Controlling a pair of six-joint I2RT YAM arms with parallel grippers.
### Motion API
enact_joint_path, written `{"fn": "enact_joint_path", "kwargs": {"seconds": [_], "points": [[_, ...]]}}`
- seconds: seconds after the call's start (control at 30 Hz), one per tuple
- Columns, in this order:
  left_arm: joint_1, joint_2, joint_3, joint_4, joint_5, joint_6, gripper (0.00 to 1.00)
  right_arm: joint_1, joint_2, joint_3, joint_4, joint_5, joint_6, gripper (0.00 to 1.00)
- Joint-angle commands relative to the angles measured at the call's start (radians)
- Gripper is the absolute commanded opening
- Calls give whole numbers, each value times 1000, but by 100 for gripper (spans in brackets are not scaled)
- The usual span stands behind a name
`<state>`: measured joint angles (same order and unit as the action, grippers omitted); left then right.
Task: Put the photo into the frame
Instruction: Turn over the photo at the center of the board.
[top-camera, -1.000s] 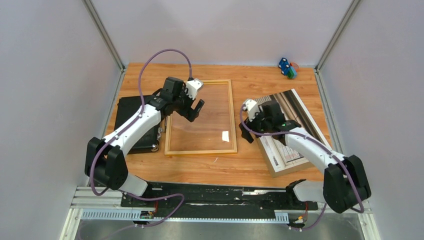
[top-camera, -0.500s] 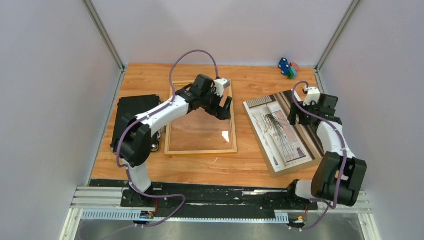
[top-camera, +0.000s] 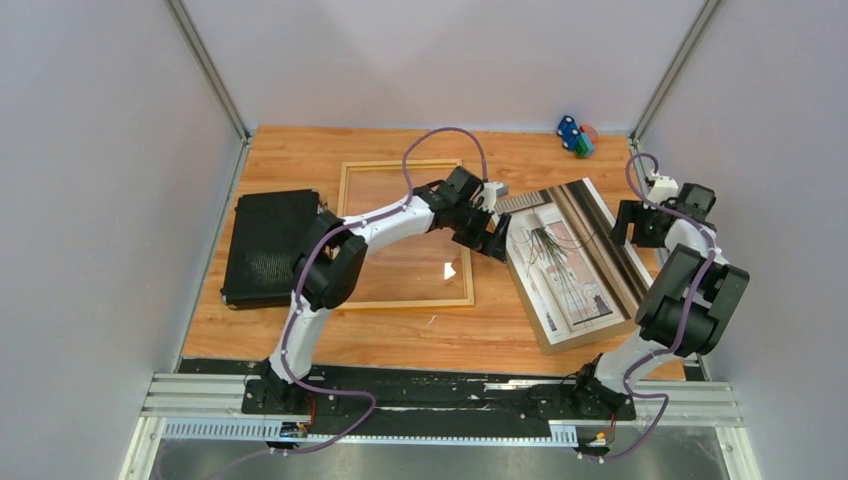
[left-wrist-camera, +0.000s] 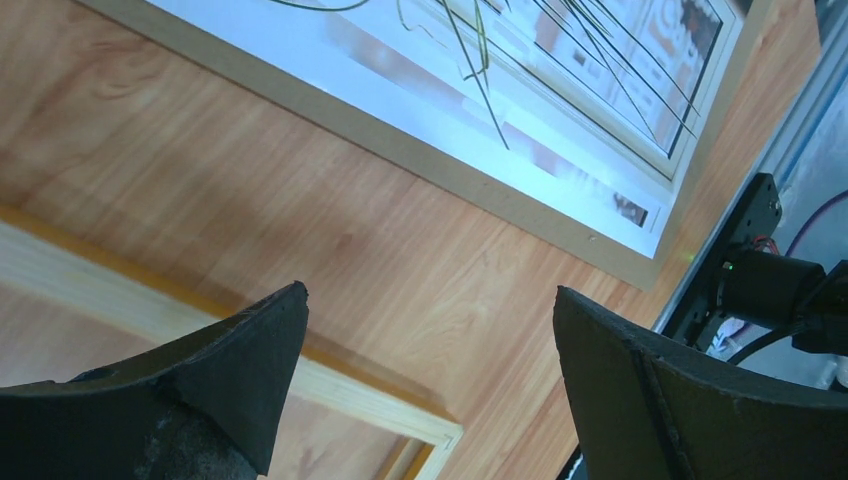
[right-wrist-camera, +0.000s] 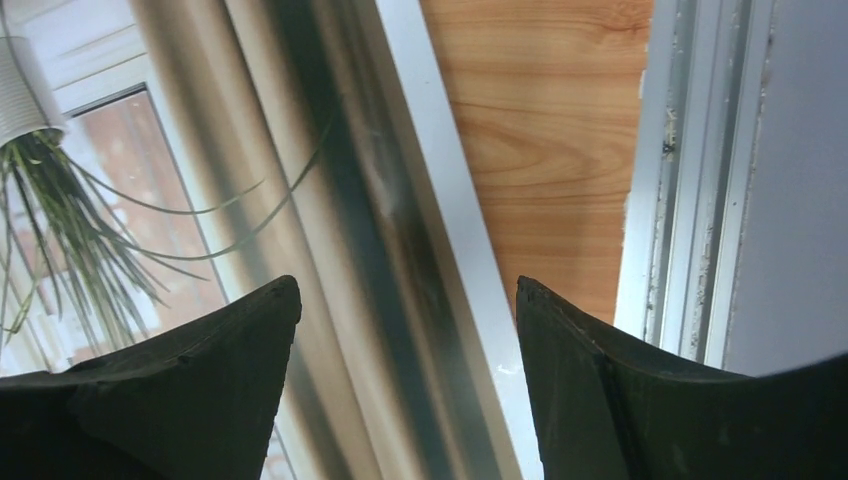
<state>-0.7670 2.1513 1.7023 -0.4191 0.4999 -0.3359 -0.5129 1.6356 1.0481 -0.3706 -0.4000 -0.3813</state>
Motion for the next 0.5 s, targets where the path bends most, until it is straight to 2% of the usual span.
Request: {"fn": "enact_joint_path", "kwargs": {"seconds": [0.0,0.17,0.47], "points": [[-39,67,104,-22,30,-59,100,-42,78,91,-35,-61,-74,78],[-57,157,178,-51,55,-87,100,-73,156,137,-50,-106,-107,76],[-96,206,205,-16,62,-97,100,-100,226,161,-66,-164,-164,73]]}}
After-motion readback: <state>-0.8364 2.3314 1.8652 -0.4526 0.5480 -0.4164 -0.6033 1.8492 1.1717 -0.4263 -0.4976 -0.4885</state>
